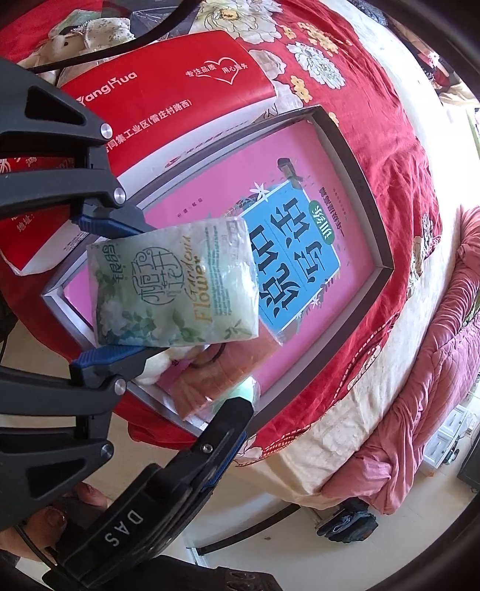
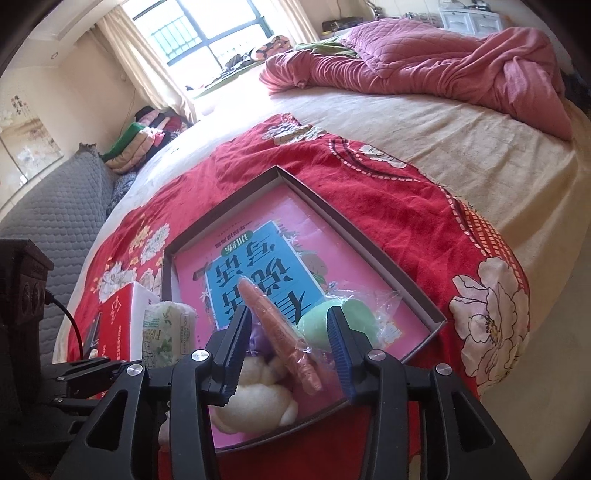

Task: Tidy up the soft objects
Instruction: 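Lower the pink item and tissue pack into the tray and open both tools, then withdraw both open tools from the tray back toward the pile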

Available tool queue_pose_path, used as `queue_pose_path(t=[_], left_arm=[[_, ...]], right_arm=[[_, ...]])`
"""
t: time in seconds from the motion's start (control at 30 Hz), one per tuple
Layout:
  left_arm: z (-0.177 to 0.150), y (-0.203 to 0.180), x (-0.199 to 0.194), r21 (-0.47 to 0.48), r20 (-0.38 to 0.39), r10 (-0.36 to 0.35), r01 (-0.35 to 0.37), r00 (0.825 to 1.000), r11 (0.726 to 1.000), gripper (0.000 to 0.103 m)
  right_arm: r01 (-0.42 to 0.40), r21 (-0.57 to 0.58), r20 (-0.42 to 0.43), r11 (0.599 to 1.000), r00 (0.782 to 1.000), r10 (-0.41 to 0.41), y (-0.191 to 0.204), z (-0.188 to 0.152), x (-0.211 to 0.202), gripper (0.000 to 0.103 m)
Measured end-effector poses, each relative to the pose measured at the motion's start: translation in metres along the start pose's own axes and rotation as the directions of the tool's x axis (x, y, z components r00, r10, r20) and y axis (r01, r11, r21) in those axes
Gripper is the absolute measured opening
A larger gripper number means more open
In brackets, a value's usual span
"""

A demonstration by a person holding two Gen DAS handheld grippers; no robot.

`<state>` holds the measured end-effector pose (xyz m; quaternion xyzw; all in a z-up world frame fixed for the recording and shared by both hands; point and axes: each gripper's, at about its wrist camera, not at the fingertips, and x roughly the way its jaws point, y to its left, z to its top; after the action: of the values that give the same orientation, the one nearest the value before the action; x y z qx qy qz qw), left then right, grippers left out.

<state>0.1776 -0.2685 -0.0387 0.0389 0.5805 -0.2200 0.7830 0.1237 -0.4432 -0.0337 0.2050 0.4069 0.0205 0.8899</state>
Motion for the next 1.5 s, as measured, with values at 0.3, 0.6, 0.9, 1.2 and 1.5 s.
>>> queue_pose_path(t=[0.3,0.6,0.9,1.2,1.5], left_arm=[[0.0,-0.001,0.0,0.001,0.002,-0.007,0.007,1.0,1.0,0.052],[-0.002,0.001,-0.006,-0.006,0.019,-0.011,0.012,1.0,1.0,0.059],[-0.007,0.003,-0.018,-0.014,0.047,-0.013,0.013,0.999,1.0,0.066],[-0.016,0.006,-0.038,-0.023,0.084,-0.006,0.008,0.996,1.0,0.071],[-0.027,0.011,-0.058,-0.033,0.125,0.012,-0.007,0.992,0.999,0.073]], right_arm=[[0.003,0.01,0.016,1.0,1.0,-0.003,-0.003,-0.001,-0.011,0.045],[0.01,0.018,0.034,1.0,0.999,-0.011,-0.004,0.0,-0.02,0.048],[0.026,0.014,0.046,1.0,0.999,-0.027,-0.002,-0.002,-0.031,0.054],[0.051,-0.007,0.055,0.999,0.997,-0.051,0.005,-0.004,-0.04,0.06],[0.099,-0.046,0.081,0.994,0.992,-0.095,0.015,-0.006,-0.054,0.068]])
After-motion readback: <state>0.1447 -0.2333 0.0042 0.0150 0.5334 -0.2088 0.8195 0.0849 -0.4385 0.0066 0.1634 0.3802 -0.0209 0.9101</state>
